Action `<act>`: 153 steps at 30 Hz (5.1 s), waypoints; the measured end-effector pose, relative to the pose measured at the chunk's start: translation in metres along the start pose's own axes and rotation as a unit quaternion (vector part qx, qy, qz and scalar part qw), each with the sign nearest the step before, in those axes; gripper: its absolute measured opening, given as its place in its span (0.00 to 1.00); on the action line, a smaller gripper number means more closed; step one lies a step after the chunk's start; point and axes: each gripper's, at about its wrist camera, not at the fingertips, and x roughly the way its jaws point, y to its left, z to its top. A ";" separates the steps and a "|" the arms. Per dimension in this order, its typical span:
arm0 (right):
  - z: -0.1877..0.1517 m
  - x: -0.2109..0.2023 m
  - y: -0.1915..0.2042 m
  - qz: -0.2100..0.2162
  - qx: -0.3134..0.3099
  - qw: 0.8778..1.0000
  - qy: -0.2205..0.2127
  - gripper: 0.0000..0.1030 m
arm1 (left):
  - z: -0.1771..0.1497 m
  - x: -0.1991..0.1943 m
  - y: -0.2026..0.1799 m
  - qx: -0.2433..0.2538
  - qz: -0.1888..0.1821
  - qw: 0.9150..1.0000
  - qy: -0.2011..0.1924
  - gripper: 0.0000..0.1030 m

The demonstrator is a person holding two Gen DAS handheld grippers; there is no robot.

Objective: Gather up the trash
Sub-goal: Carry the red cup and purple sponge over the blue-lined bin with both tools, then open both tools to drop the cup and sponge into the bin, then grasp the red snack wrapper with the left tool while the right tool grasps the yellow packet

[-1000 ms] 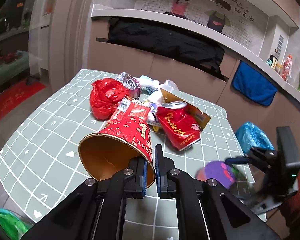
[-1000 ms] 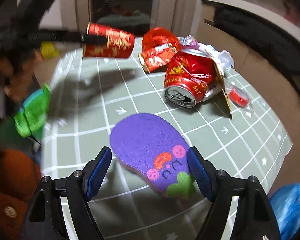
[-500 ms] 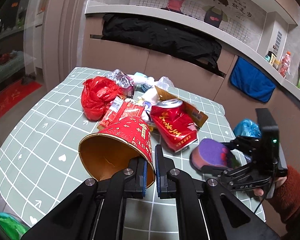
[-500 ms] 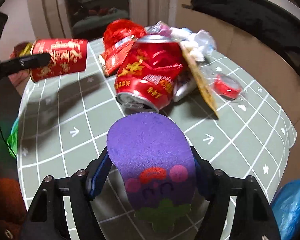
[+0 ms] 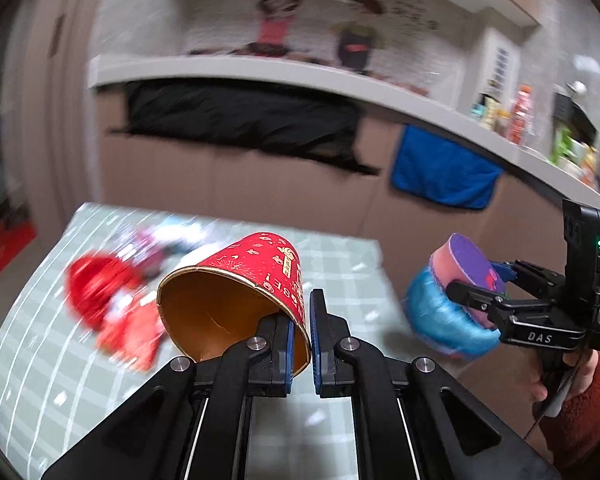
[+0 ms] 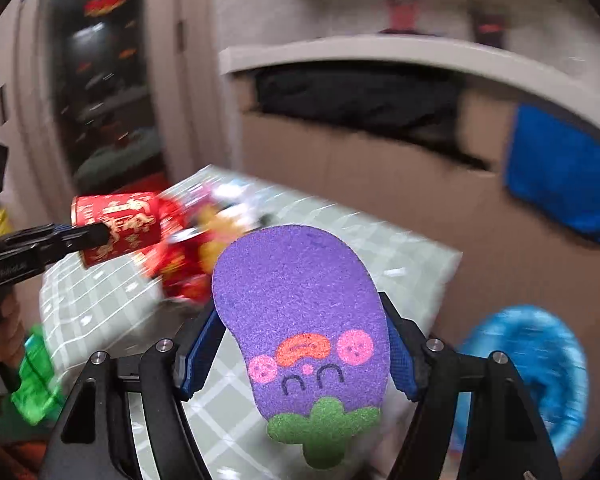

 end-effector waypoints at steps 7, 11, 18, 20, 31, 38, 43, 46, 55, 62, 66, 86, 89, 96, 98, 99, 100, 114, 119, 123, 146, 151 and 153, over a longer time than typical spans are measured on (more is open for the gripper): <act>-0.028 -0.054 -0.116 -0.147 0.097 0.984 -0.038 0.67 | 0.026 0.079 -0.117 0.052 -0.088 0.995 0.005 0.07; -0.054 -0.080 -0.175 -0.187 0.170 0.966 -0.058 0.67 | 0.023 0.135 -0.168 0.065 -0.126 0.989 0.042 0.07; -0.071 -0.075 -0.226 -0.211 0.212 0.953 -0.046 0.67 | 0.015 0.214 -0.221 0.077 -0.151 0.980 0.102 0.07; -0.073 -0.064 -0.236 -0.200 0.223 0.953 -0.039 0.67 | 0.014 0.226 -0.228 0.078 -0.154 0.979 0.110 0.07; -0.088 -0.011 -0.264 -0.184 0.235 0.954 -0.002 0.67 | 0.015 0.271 -0.239 0.079 -0.174 0.971 0.144 0.07; -0.098 0.001 -0.276 -0.165 0.247 0.955 0.012 0.69 | 0.019 0.291 -0.230 0.044 -0.217 0.956 0.191 0.51; -0.099 -0.005 -0.277 -0.185 0.248 0.951 -0.001 0.80 | 0.030 0.279 -0.227 0.050 -0.199 0.966 0.156 0.53; -0.097 -0.016 -0.275 -0.169 0.254 0.952 -0.022 0.81 | 0.038 0.267 -0.220 0.056 -0.182 0.971 0.145 0.53; -0.078 -0.047 -0.240 -0.169 0.227 0.958 -0.051 0.82 | 0.037 0.198 -0.157 0.067 -0.081 0.990 0.091 0.53; -0.050 -0.049 -0.176 -0.116 0.183 0.974 -0.063 0.82 | 0.024 0.129 -0.080 0.029 -0.012 0.998 0.046 0.53; -0.030 -0.033 -0.120 -0.122 0.120 0.983 -0.062 0.82 | 0.011 0.090 -0.025 0.007 0.027 0.999 0.031 0.53; 0.024 0.144 0.110 0.060 -0.098 0.989 0.093 0.43 | -0.062 0.017 0.175 -0.126 0.105 0.984 0.069 0.53; 0.032 0.164 0.119 0.053 -0.112 0.986 0.112 0.20 | -0.060 0.023 0.177 -0.121 0.095 0.985 0.076 0.53; 0.058 0.198 0.105 0.061 -0.069 0.987 0.131 0.15 | -0.057 0.040 0.197 -0.110 0.105 0.985 0.087 0.53; 0.062 0.212 0.110 0.062 -0.074 0.985 0.143 0.16 | -0.057 0.046 0.206 -0.115 0.101 0.984 0.090 0.53; 0.062 0.218 0.112 0.063 -0.075 0.984 0.148 0.16 | -0.058 0.049 0.208 -0.118 0.097 0.984 0.092 0.53; 0.063 0.226 0.113 0.066 -0.076 0.983 0.155 0.16 | -0.058 0.053 0.213 -0.122 0.087 0.984 0.097 0.53; 0.062 0.165 0.077 0.100 -0.001 0.988 0.121 0.03 | -0.058 0.092 0.248 -0.186 0.043 0.973 0.132 0.53; 0.038 0.135 0.055 0.086 0.031 0.989 0.119 0.03 | -0.061 0.099 0.234 -0.173 0.047 0.974 0.140 0.47; 0.022 0.131 0.050 0.099 0.038 0.986 0.130 0.03 | -0.054 0.094 0.221 -0.178 0.020 0.975 0.134 0.27; 0.028 0.219 0.070 0.091 0.015 0.982 0.166 0.18 | -0.035 0.115 0.191 -0.145 0.064 0.978 0.132 0.15; 0.025 0.205 0.076 0.063 -0.028 0.988 0.139 0.03 | -0.033 0.103 0.184 -0.131 0.082 0.982 0.111 0.07; 0.025 0.196 0.077 0.053 -0.041 0.989 0.130 0.01 | -0.029 0.096 0.180 -0.126 0.083 0.983 0.101 0.07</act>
